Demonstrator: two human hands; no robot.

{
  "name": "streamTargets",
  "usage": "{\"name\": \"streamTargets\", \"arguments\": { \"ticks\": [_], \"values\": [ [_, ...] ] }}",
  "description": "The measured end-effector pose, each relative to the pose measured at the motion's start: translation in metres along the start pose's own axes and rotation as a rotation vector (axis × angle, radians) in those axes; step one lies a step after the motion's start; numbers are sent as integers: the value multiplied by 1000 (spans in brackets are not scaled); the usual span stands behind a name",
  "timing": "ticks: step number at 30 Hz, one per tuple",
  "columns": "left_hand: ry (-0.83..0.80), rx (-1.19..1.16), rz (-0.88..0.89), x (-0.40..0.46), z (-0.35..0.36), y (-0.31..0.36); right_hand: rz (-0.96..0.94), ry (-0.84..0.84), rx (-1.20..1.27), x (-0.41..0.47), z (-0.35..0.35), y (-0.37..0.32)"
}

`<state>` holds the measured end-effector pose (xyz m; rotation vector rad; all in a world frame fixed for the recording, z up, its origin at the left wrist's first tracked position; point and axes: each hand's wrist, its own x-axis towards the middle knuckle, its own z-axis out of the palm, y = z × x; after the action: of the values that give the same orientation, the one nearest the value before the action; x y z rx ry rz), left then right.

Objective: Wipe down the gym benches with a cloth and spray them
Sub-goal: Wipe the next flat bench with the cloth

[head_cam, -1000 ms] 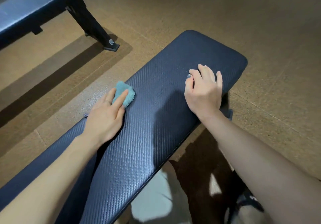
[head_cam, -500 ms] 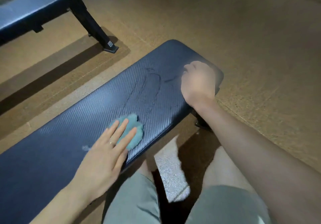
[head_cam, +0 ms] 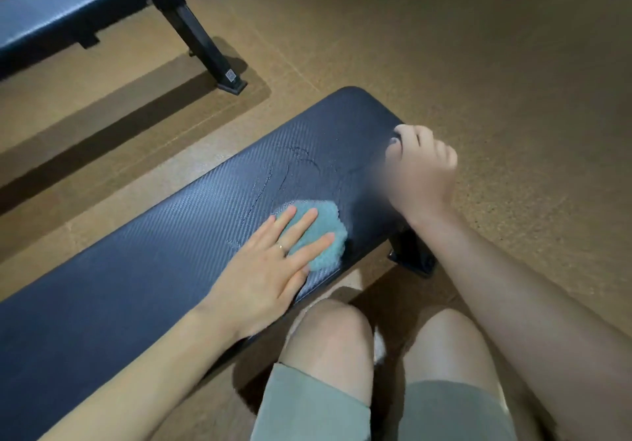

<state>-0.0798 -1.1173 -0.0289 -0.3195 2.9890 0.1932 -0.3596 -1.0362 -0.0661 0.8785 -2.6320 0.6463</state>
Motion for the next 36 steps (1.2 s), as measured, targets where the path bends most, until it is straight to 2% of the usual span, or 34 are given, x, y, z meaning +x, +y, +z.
{"name": "streamTargets", "arguments": {
  "ticks": [3, 7, 10, 13, 15, 17, 20, 22, 24, 29, 32, 34, 36],
  "values": [
    [-42, 18, 79, -17, -4, -21, 18, 59, 40, -5, 6, -4],
    [-6, 51, 157, 74, -13, -42, 24, 72, 83, -1, 5, -1],
    [30, 65, 141, 149, -20, -47, 51, 74, 92, -1, 5, -3],
    [41, 47, 139, 176, -27, -61, 90, -20, 115, 2, 2, -3],
    [89, -21, 117, 151, -24, -89, 123, -87, 100, 3, -2, -4],
    [110, -101, 9, 91, -14, -123, 141, -128, 79, 3, -5, -7],
    [64, -136, -150, -28, -11, -154, 147, -137, 36, 3, -6, -11],
    [25, -128, -190, -61, -15, -158, 133, -150, 2, 0, -5, -12],
    [6, -100, -188, -38, -17, -155, 130, -155, -15, 2, -4, -13],
    [86, -68, -185, 120, -30, -119, 125, -110, 27, 1, -1, -12],
    [46, -116, -215, 193, -44, -97, 119, -64, 55, -1, -1, -12],
    [37, -133, -231, 193, -45, -97, 105, -80, 53, 0, -4, -10],
    [68, -141, -250, 157, -39, -110, 103, -118, 45, -2, -9, -10]
  ]
}}
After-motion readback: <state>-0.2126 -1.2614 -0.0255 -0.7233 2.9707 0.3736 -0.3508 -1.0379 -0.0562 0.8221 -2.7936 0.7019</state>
